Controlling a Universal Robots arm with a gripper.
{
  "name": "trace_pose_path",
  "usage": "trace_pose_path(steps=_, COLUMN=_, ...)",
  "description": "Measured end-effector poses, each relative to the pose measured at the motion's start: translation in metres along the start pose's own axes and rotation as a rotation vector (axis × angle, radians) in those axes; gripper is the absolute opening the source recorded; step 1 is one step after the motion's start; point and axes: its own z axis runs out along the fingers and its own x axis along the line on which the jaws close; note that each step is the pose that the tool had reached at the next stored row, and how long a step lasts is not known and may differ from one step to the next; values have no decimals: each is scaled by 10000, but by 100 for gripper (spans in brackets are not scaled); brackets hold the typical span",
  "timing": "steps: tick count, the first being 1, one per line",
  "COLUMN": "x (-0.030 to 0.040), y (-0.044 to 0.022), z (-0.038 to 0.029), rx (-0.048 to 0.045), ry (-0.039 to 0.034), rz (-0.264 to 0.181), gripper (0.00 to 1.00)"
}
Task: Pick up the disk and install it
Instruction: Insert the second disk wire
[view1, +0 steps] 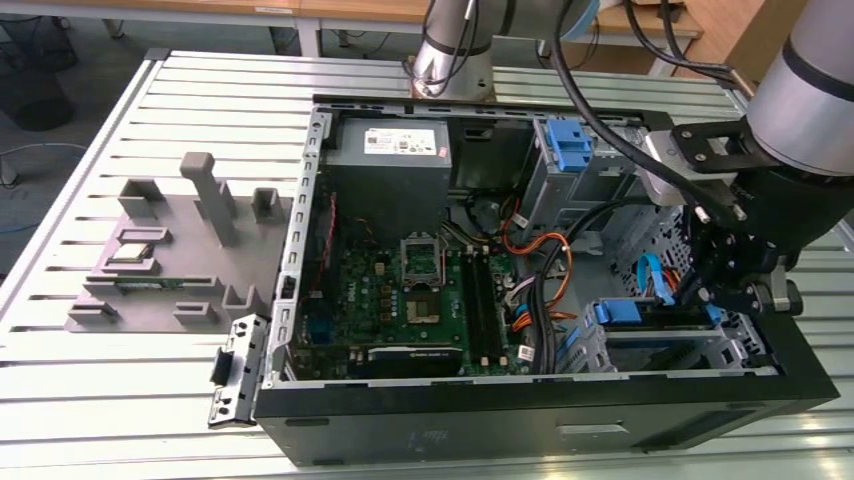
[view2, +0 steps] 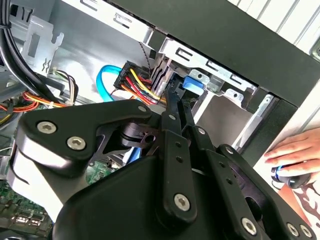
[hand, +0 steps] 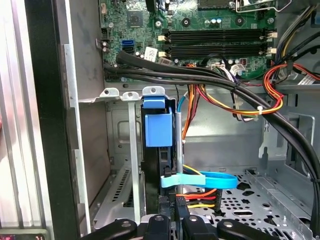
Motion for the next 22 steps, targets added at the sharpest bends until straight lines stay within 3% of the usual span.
trace_pose_path(steps=2, x=6, y=2, z=15, rx=-4, ry=-82, rz=14, gripper=16)
trace_pose_path(steps=10, x=54, y=1, z=26, rx=-6, ry=-134, rz=22, gripper=16)
trace_pose_path(steps=14, x=57, y=4, z=38, rx=-10, ry=-214, rz=36, gripper=16)
trace_pose_path(steps=22, x=58, y=16, z=117, rx=-11, ry=-233, rz=38, gripper=16)
